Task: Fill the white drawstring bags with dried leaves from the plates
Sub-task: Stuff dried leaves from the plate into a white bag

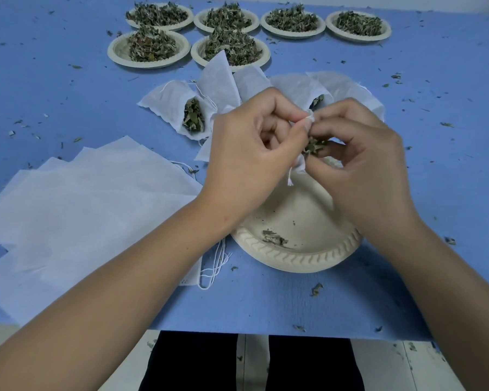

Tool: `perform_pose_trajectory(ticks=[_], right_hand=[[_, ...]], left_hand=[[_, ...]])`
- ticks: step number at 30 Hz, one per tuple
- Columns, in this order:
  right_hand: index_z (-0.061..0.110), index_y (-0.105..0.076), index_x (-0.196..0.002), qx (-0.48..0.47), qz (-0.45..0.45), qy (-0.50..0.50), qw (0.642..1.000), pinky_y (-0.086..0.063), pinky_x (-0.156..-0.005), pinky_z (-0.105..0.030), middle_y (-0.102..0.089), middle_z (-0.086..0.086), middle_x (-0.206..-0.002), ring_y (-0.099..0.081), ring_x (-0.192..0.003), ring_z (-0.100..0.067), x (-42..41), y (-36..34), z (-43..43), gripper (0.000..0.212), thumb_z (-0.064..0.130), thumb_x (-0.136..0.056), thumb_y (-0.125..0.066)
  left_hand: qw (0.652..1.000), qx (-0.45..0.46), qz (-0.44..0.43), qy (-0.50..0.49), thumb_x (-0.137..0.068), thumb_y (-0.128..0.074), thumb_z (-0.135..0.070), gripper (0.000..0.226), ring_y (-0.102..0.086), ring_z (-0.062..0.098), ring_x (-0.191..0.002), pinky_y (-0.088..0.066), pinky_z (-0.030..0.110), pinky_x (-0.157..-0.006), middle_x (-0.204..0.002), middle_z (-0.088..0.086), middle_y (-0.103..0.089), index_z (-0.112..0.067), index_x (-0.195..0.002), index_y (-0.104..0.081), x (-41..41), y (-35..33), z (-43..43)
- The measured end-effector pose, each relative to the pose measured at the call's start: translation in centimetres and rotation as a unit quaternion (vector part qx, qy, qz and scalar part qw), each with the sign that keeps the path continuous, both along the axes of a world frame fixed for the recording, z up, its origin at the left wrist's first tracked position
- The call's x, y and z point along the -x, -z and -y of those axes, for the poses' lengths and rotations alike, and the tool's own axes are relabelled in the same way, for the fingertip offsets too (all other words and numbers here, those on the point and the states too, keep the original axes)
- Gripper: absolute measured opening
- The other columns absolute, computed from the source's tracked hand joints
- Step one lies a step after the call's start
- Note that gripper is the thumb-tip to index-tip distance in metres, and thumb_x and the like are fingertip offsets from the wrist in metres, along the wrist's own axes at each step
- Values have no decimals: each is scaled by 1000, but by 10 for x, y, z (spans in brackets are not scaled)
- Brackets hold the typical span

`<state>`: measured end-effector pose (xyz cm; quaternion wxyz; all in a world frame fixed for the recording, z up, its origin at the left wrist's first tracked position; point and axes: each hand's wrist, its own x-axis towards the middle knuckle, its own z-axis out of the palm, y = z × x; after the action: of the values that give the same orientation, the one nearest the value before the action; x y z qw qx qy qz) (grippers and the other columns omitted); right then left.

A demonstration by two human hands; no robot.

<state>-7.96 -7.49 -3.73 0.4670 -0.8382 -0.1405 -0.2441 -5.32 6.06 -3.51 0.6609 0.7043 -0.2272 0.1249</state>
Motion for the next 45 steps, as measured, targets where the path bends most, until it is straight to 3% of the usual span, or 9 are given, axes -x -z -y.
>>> perform_pose_trajectory(ticks=[5, 10, 14, 20, 27, 31, 34, 38, 45], right_hand=[[13, -58, -99, -31, 18, -62, 997, -51, -77, -23, -46, -3, -102, -58, -94, -22, -1, -2, 4, 29, -3, -76, -67], [-2, -69, -85, 33, 121, -32, 992, -54, -71, -30, -61, -10, -85, -61, -78, -21, 1, -1, 3, 7, -8, -82, -68], [1, -71, -77, 156, 108, -6, 982, -38, -70, -9, -63, -5, -78, -51, -71, -7, -3, 6, 0, 17, -12, -78, -59], [1, -60, -86, 3, 79, -68, 995, -54, -79, -30, -50, -14, -93, -59, -85, -29, -1, -1, 5, 20, -18, -82, -58], [1, -72, -73, 101, 130, -26, 986, -49, -70, -33, -68, -6, -74, -62, -73, -20, 1, 3, 3, 15, -12, -77, -65], [8, -68, -83, 44, 76, -91, 992, -39, -69, -29, -66, -5, -88, -56, -82, -30, -2, -7, 13, 9, 1, -81, -74], [9, -65, -76, -5, -77, -220, 972, -37, -64, -32, -63, -7, -79, -50, -73, -37, -2, -16, 28, 14, 7, -73, -79], [24, -74, -91, 171, -273, -298, 899, -43, -78, -25, -65, 8, -88, -55, -84, -14, 0, -9, 24, 27, 15, -69, -86], [15, -78, -83, 224, -235, -293, 900, -46, -80, -32, -65, 6, -82, -59, -84, -8, 1, -1, 5, 13, 13, -72, -83]], left_hand=[[999, 20, -3, -34, -90, -64, -4, 18, -51, 8, -40, -40, 21, -46, -47, -9, -56, -16, -78, -59, -2, -1, -2], [999, 23, 0, -25, -90, -64, -4, 16, -52, 7, -41, -42, 21, -46, -48, -9, -56, -14, -79, -59, -2, -2, -2], [1000, 2, 13, -14, -90, -64, -3, 17, -53, 15, -43, -44, 25, -48, -48, -9, -56, -15, -79, -60, 0, -1, 0], [998, 36, -7, -50, -91, -63, -5, 16, -50, 6, -39, -40, 21, -45, -46, -10, -54, -14, -78, -59, -5, -3, -4], [1000, 21, 4, 2, -90, -63, -2, 15, -52, 4, -41, -41, 20, -46, -48, -8, -56, -12, -80, -59, 0, -2, -1], [998, 52, -15, -42, -91, -63, -3, 16, -50, 6, -39, -40, 18, -44, -47, -8, -54, -12, -79, -59, -4, -5, -5], [995, 65, -25, -65, -91, -63, -4, 17, -49, 6, -39, -39, 18, -43, -48, -6, -54, -13, -78, -60, -7, -6, -7], [996, 60, -33, -59, -91, -63, -4, 14, -48, 5, -39, -39, 18, -43, -50, 1, -54, -10, -79, -60, -6, -6, -6], [996, 60, -37, -60, -91, -63, -4, 12, -48, 7, -39, -39, 19, -43, -48, -1, -53, -7, -80, -60, -7, -5, -6]])
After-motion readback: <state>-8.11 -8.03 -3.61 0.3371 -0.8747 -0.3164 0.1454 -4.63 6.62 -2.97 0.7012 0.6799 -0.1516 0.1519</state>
